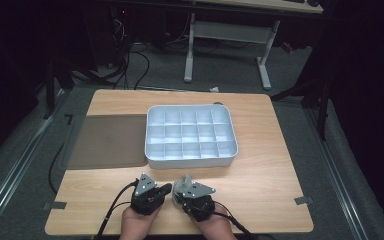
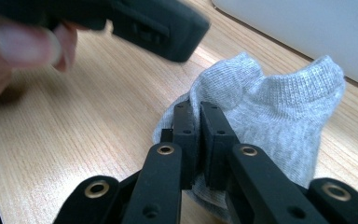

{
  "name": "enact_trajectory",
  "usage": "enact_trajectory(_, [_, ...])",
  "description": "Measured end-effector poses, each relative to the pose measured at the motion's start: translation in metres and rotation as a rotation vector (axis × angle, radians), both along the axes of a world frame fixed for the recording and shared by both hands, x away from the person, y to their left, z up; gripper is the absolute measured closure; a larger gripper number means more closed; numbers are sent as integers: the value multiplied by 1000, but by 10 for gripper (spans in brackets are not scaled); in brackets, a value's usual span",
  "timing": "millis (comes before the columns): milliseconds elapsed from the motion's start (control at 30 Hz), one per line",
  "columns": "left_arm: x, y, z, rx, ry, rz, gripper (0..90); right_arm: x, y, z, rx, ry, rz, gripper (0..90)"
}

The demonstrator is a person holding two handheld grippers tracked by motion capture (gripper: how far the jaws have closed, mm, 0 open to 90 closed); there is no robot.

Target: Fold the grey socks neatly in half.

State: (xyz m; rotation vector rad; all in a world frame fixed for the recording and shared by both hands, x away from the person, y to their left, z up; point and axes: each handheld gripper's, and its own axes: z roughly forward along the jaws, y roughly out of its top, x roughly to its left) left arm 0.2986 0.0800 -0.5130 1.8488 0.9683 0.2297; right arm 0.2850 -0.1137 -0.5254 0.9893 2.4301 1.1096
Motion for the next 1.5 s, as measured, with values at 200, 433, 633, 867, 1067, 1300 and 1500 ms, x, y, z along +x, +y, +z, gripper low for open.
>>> enact_trajectory(200, [0, -17, 2, 14, -14, -49, 900, 0, 0, 0, 5, 4, -1, 867])
enact_trajectory(433, [12, -20, -18, 71, 44, -37, 900, -3, -1, 0, 15, 11, 18, 810])
enact_trajectory(633, [12, -21, -19, 86, 42, -42, 900, -10, -9, 13, 60, -5, 39, 775])
enact_trajectory(867, [11, -23, -19, 108, 26, -50, 900, 0, -26, 14, 4, 14, -29, 830])
enact_trajectory(1067, [8, -26, -18, 136, -6, -44, 900, 0, -29, 2, -5, 30, -38, 838])
enact_trajectory(1300, [-7, -32, 0, 104, -67, -71, 885, 0, -29, 1, -2, 30, -32, 841])
enact_trajectory(1500, [-3, -28, -17, 180, -13, -88, 893, 1, -31, 0, 8, 32, -30, 842])
